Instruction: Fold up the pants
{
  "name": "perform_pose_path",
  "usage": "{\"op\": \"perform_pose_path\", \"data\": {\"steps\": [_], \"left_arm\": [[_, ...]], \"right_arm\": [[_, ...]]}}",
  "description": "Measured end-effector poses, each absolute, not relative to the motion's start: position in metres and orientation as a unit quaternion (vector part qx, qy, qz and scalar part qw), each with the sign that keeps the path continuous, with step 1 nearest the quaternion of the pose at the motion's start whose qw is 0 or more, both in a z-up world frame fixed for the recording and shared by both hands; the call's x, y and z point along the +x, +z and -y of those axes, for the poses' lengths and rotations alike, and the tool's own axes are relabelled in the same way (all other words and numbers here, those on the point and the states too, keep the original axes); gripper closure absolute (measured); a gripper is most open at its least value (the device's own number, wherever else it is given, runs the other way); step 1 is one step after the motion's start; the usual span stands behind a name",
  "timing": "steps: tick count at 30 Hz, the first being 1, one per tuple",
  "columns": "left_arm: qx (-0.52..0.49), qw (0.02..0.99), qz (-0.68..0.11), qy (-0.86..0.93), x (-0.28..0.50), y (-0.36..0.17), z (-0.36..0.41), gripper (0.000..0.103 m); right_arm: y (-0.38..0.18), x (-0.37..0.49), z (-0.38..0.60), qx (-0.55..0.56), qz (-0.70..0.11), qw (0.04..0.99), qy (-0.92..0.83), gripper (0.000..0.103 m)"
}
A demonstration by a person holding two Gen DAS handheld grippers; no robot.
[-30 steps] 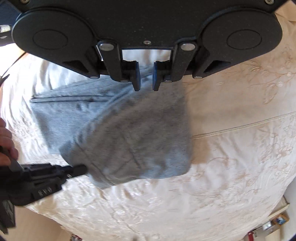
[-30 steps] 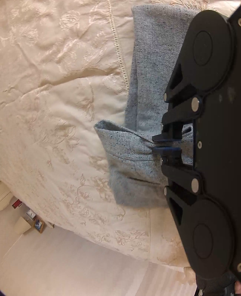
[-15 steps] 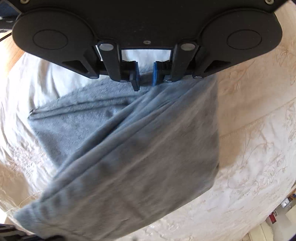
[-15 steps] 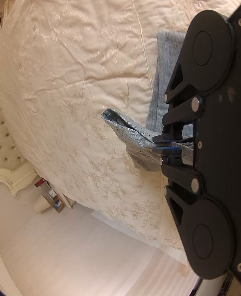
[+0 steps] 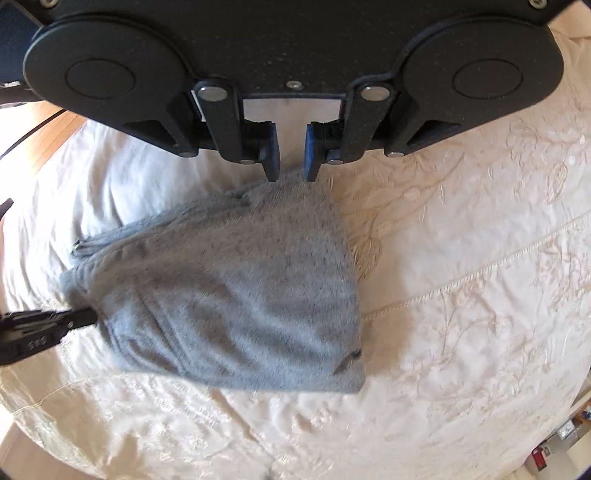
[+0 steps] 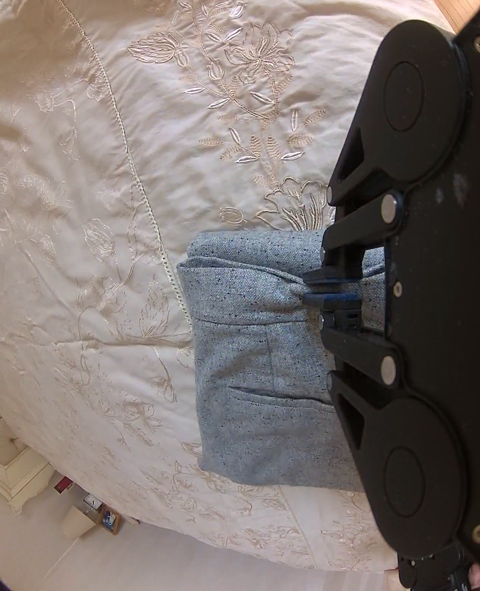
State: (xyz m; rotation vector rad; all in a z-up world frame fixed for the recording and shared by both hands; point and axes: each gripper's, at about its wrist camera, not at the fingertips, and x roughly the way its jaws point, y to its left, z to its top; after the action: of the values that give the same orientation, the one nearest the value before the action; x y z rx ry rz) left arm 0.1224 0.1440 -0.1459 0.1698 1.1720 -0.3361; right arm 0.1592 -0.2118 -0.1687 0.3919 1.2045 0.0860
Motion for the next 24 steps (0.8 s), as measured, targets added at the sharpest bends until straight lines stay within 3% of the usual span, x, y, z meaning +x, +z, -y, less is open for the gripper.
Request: {"op": "perform_pose_path", "data": {"steps": [5, 7, 11, 16, 24], "left_arm": [[0.082, 0.848, -0.502, -0.150, 0.170, -0.125, -0.127, 0.076], [0.079, 0.851, -0.503, -0.127, 0.197, -0.132, -0.122, 0.071], [0.074, 0.845, -0.519, -0.103, 0.235, -0.162, -0.118, 0.070], [0.073, 0.791, -0.597, -0.110, 0.212, -0.219, -0.122, 0.071], [0.074, 0.816, -0.563, -0.106, 0.164, -0.218, -0.133, 0.070]], "right_arm": [[-0.173, 0.166, 0.205, 0.172, -0.571, 0.802, 0.039, 0.094], [-0.172, 0.167, 0.204, 0.177, -0.570, 0.801, 0.036, 0.094], [-0.169, 0.169, 0.201, 0.168, -0.571, 0.803, 0.029, 0.090], [-0.166, 0.168, 0.198, 0.160, -0.570, 0.806, 0.010, 0.089], [-0.123, 0.193, 0.156, 0.057, -0.500, 0.864, 0.001, 0.089]]}}
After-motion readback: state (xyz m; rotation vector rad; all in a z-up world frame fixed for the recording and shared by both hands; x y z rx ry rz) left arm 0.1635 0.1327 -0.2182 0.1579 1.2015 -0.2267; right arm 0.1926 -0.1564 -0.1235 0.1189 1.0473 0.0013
